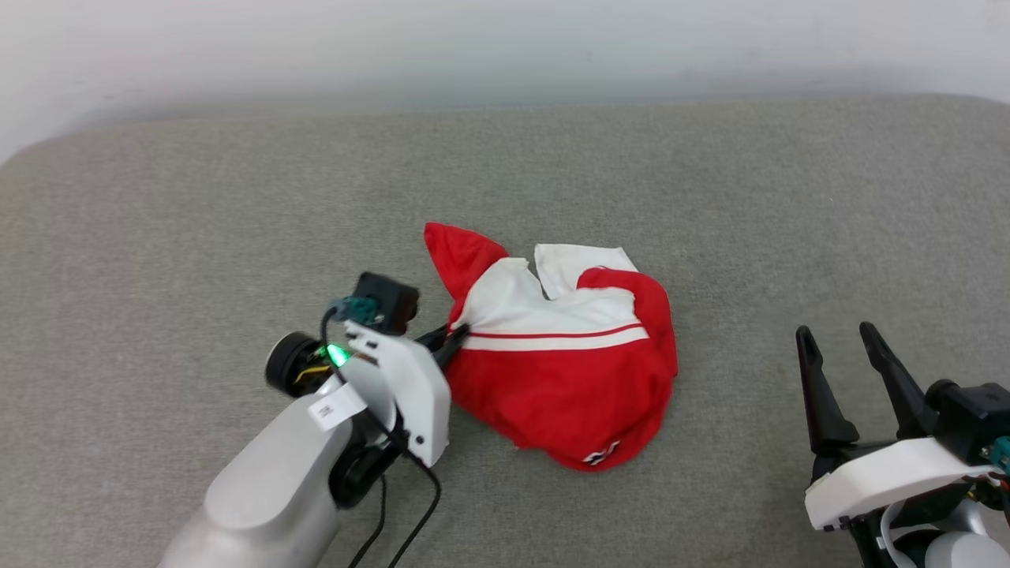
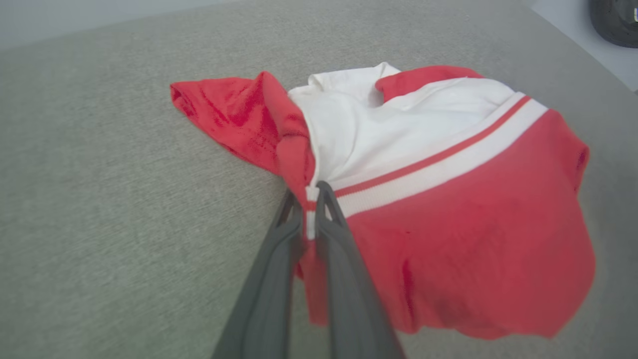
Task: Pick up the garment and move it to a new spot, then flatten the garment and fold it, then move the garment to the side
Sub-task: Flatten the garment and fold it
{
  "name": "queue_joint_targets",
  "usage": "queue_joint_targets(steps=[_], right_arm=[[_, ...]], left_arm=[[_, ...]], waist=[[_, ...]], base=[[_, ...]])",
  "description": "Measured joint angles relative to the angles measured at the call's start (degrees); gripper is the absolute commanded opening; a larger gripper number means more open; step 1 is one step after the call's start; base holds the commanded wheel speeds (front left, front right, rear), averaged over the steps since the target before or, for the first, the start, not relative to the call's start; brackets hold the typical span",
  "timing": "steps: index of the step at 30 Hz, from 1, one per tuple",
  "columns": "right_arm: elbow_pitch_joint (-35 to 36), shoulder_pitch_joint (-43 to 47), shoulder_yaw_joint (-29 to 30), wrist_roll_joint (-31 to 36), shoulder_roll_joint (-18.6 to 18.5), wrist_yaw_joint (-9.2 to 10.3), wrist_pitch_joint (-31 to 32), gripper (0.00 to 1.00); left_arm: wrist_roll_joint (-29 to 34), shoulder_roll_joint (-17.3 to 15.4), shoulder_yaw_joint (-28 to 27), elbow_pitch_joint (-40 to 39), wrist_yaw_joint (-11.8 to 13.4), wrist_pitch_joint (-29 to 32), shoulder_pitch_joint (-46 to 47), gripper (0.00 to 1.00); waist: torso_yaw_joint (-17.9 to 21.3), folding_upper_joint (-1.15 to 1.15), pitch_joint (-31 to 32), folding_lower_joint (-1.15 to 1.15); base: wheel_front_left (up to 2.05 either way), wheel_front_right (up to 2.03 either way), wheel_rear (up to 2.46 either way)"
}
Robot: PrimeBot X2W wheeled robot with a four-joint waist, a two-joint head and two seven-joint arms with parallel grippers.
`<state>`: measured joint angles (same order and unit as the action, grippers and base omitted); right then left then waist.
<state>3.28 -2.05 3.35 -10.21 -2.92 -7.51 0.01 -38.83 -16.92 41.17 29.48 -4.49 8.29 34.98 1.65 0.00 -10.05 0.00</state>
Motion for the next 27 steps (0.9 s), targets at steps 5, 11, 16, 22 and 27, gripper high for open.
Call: queue_joint_targets(steps=[5, 11, 16, 22, 27], right_arm=[[-0.1, 1.1, 0.5, 0.0, 0.0, 0.01, 0.4, 1.0], [0.3, 2.8, 1.5, 0.0, 0.0, 0.01, 1.0, 1.0], [0.5, 4.1, 1.7, 0.0, 0.0, 0.01, 1.6, 1.0], [1.1, 5.2, 1.6, 0.0, 0.0, 0.01, 2.5, 1.0], [1.8, 5.9, 1.6, 0.0, 0.0, 0.0, 3.1, 1.0]], left_arm=[[-1.9, -3.4, -2.5, -3.6, 3.3, -1.7, -6.7, 0.0], [-5.5, -6.7, -4.8, -8.9, 8.1, -2.0, -18.4, 0.0], [-8.7, -7.7, -5.2, -12.0, 10.8, -0.9, -27.2, 0.0], [-10.4, -7.4, -4.8, -14.7, 11.9, -0.4, -32.1, 1.0], [-8.8, -7.5, -5.1, -16.9, 12.7, -3.4, -32.3, 1.0]], waist=[[-1.8, 0.0, 2.1, 0.0], [-3.6, 0.0, 4.2, 0.0], [-4.6, 0.0, 6.2, 0.0], [-5.0, 0.0, 8.2, -0.01], [-5.0, 0.0, 9.2, -0.01]], base=[[0.0, 0.0, 0.0], [0.0, 0.0, 0.0], [0.0, 0.0, 0.0], [0.0, 0.0, 0.0], [0.0, 0.0, 0.0]])
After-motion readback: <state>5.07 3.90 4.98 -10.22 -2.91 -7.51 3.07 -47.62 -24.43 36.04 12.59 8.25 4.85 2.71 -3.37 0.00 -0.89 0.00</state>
